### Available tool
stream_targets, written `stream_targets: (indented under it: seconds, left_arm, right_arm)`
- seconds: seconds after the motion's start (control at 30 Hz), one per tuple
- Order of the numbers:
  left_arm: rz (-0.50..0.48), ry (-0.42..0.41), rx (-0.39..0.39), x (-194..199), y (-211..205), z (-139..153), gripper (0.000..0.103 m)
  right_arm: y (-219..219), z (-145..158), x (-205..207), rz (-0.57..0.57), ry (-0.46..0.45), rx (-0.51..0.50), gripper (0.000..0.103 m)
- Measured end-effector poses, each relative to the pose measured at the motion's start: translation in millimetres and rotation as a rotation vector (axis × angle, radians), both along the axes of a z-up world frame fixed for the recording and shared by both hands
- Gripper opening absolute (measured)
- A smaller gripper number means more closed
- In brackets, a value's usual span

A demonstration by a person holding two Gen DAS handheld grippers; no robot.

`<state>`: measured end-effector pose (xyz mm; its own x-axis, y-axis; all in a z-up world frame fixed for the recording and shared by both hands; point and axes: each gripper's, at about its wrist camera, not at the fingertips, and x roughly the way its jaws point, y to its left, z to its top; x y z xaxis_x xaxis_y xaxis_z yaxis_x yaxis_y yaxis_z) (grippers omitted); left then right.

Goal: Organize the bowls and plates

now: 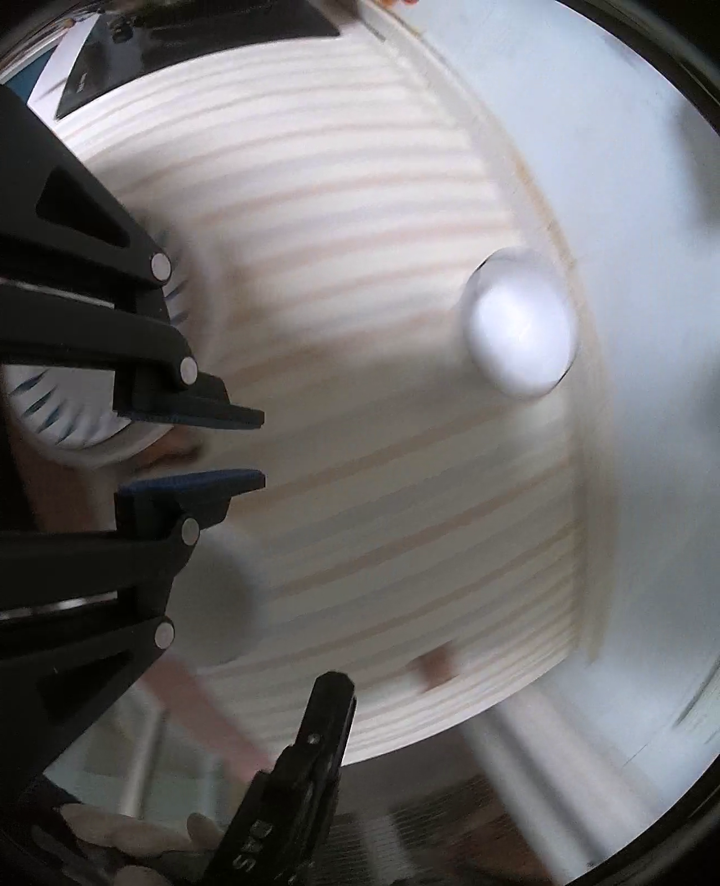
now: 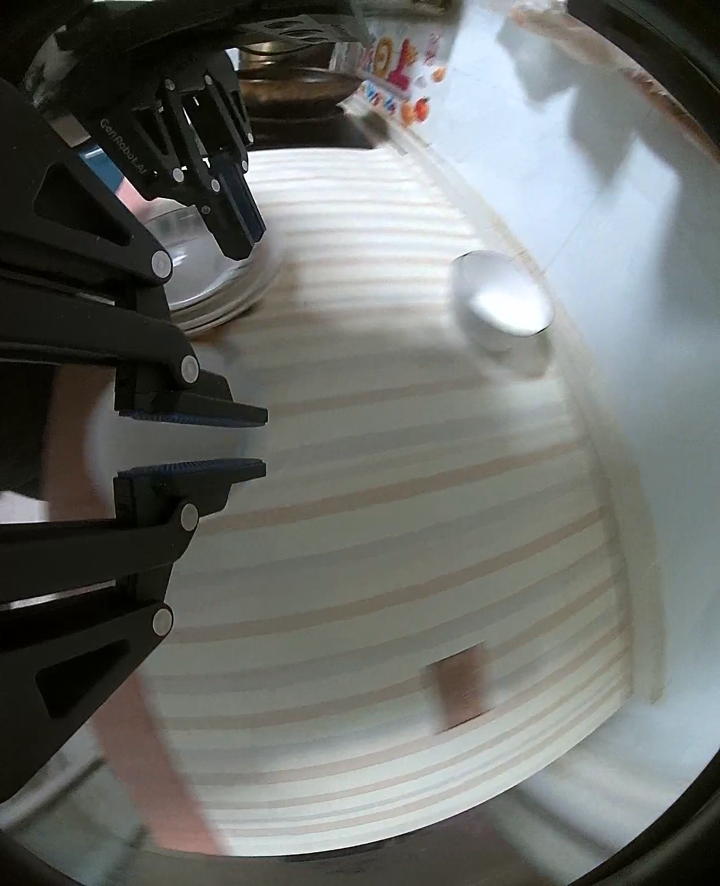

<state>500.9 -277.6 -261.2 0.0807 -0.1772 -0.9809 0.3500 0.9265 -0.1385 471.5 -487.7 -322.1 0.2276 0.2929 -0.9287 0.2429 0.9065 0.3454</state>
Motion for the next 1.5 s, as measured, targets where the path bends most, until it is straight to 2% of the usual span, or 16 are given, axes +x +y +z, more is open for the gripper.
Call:
stream_targets:
  seconds: [0.1, 0.13, 0.27, 0.37, 0.47, 0.57, 0.6, 0.63, 0.7, 0.73, 0.8, 0.9, 1.03, 1.27, 1.5]
  left_arm:
    - [0.096, -0.034, 0.007, 51.9, 19.3, -8.4, 0.016]
    - [0.13, -0.041, 0.009, 70.3, 26.5, -13.9, 0.016]
    - [0.228, -0.04, 0.019, 127.0, 47.9, -40.5, 0.016]
    - [0.277, 0.019, 0.006, 161.4, 56.0, -70.5, 0.016]
    - [0.282, 0.081, -0.004, 179.6, 58.0, -94.4, 0.016]
    - [0.271, 0.12, 0.003, 192.3, 56.6, -117.7, 0.016]
    - [0.266, 0.125, 0.009, 193.5, 55.2, -122.6, 0.016]
    - [0.262, 0.128, 0.014, 195.0, 53.7, -128.0, 0.016]
    - [0.256, 0.137, -0.002, 196.2, 54.4, -132.1, 0.013]
    - [0.257, 0.121, -0.006, 195.2, 54.5, -131.3, 0.013]
    - [0.25, 0.113, 0.003, 191.7, 52.2, -130.4, 0.013]
    - [0.246, 0.107, -0.003, 184.9, 47.6, -126.4, 0.013]
    - [0.226, 0.087, -0.011, 174.6, 46.9, -115.0, 0.013]
    - [0.172, 0.022, -0.02, 147.2, 43.2, -68.4, 0.013]
    - [0.115, -0.029, -0.047, 109.1, 29.0, -14.9, 0.013]
  right_arm:
    - [9.1, 1.6, 54.8, 0.024, -0.069, 0.023, 0.046]
    - [12.6, -1.0, 70.2, 0.026, -0.081, 0.034, 0.048]
    - [29.5, -28.2, 141.4, 0.048, -0.084, 0.046, 0.048]
    - [38.3, -57.7, 189.0, 0.036, -0.053, 0.077, 0.048]
    - [42.4, -84.8, 221.1, 0.012, -0.015, 0.101, 0.048]
    - [49.6, -110.2, 239.6, -0.017, 0.02, 0.148, 0.047]
    - [51.0, -115.8, 242.9, -0.018, 0.027, 0.151, 0.041]
    - [53.1, -122.3, 247.1, -0.019, 0.038, 0.146, 0.029]
    - [56.5, -131.0, 251.1, -0.017, 0.048, 0.16, 0.018]
    - [57.1, -132.6, 252.0, -0.017, 0.045, 0.17, 0.014]
    - [61.6, -131.3, 253.2, -0.001, 0.035, 0.132, 0.013]
    - [65.5, -129.8, 254.1, 0.019, 0.031, 0.093, 0.012]
    - [70.8, -123.8, 248.0, 0.023, 0.029, 0.092, 0.012]
    - [71.1, -94.5, 227.3, 0.04, -0.003, 0.078, 0.012]
    - [54.6, -43.5, 178.5, 0.065, -0.056, 0.055, 0.012]
